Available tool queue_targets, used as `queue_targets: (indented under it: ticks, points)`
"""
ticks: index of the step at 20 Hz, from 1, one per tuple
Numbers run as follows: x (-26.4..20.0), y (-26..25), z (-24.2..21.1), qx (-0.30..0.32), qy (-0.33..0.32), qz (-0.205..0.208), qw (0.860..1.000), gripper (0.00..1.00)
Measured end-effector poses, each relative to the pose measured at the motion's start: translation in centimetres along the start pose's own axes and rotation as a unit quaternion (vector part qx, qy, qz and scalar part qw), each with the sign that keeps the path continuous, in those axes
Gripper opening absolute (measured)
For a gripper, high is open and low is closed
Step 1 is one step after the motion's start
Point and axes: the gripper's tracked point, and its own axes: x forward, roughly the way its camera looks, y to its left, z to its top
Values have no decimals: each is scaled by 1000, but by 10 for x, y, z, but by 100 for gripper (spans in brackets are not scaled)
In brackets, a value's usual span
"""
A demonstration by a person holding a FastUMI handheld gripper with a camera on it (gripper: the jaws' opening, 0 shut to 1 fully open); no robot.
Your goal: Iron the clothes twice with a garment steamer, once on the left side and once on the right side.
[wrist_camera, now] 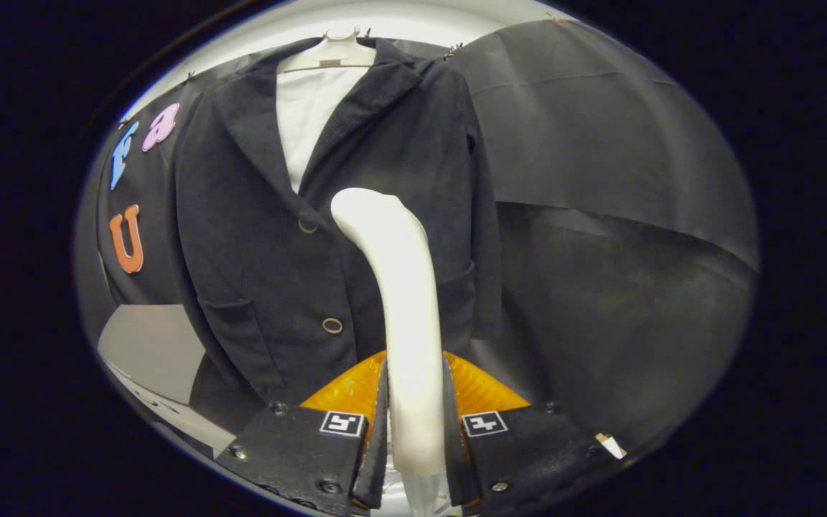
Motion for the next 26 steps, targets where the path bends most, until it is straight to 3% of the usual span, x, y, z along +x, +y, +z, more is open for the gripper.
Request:
queue_targets:
  ticks: [15, 26]
  points:
    - [11, -3, -76, -11, 56, -3, 998, 37]
    - [23, -11, -141, -12, 110, 25, 994, 37]
